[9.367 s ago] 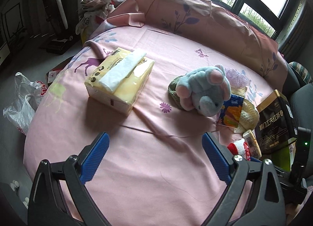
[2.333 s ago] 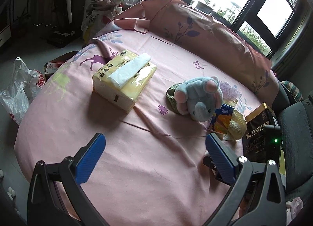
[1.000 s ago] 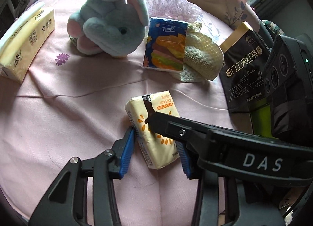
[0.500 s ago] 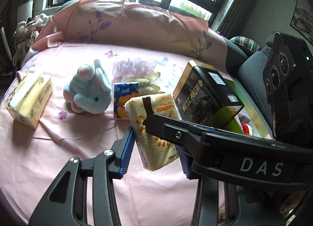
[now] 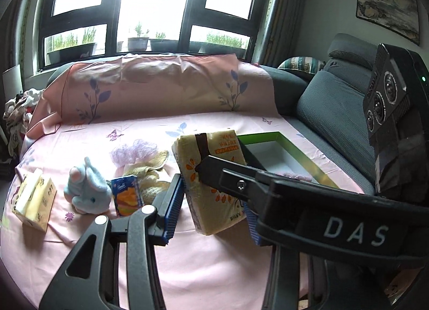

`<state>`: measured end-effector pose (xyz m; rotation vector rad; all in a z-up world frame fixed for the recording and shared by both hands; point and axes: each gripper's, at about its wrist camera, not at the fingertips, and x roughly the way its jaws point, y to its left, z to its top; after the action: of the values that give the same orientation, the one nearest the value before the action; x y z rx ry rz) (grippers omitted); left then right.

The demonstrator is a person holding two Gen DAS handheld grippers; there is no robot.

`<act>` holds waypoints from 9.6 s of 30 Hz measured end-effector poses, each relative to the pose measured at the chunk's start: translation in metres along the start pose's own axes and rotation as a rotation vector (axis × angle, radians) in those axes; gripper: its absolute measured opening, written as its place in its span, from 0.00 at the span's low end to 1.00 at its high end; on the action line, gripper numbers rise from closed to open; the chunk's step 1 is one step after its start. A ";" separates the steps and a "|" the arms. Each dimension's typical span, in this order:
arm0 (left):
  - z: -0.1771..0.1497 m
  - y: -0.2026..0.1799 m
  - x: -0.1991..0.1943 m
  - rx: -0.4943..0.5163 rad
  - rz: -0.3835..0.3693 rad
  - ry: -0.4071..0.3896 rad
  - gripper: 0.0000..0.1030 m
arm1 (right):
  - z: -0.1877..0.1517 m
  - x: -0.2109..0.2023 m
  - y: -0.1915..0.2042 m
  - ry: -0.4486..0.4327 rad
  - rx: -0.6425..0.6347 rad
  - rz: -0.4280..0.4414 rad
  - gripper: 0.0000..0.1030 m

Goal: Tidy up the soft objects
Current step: 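Close the right tool on the tissue pack and lift it, then carry the tissue pack with the right tool into the green-rimmed box, then open the right tool and release the tissue pack in the box, then move the right tool back to the light-blue plush elephant, then close the right tool on the plush elephant and lift it, then carry the plush elephant with the right tool over the box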

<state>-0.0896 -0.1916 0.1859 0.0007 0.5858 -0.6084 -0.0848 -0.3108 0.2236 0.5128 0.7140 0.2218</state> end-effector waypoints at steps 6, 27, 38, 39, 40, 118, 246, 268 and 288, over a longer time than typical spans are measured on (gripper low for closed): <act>0.011 -0.043 0.016 0.093 -0.056 -0.015 0.40 | 0.007 -0.032 -0.033 -0.106 0.056 -0.033 0.46; 0.002 -0.135 0.130 0.201 -0.228 0.260 0.40 | -0.001 -0.055 -0.176 -0.135 0.454 -0.159 0.46; -0.011 -0.152 0.167 0.187 -0.243 0.417 0.39 | -0.014 -0.050 -0.216 -0.104 0.628 -0.202 0.46; -0.011 -0.153 0.168 0.190 -0.240 0.419 0.39 | -0.014 -0.050 -0.218 -0.103 0.631 -0.204 0.46; -0.011 -0.153 0.168 0.191 -0.237 0.421 0.39 | -0.014 -0.050 -0.218 -0.101 0.631 -0.205 0.46; -0.047 0.254 -0.052 -0.528 0.387 0.146 0.99 | 0.011 0.130 0.096 0.110 -0.163 -0.213 0.86; -0.047 0.128 -0.040 -0.200 0.030 0.118 0.61 | -0.039 0.112 0.081 0.313 -0.053 0.187 0.74; -0.021 0.101 -0.049 -0.165 -0.044 -0.005 0.61 | -0.010 0.079 0.077 0.217 -0.065 0.147 0.74; 0.011 0.011 -0.022 0.012 -0.120 -0.040 0.61 | 0.015 0.005 0.003 0.056 0.044 0.130 0.74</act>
<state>-0.0929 -0.1725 0.2047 -0.0358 0.5460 -0.7265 -0.0708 -0.3123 0.2319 0.5980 0.7419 0.3432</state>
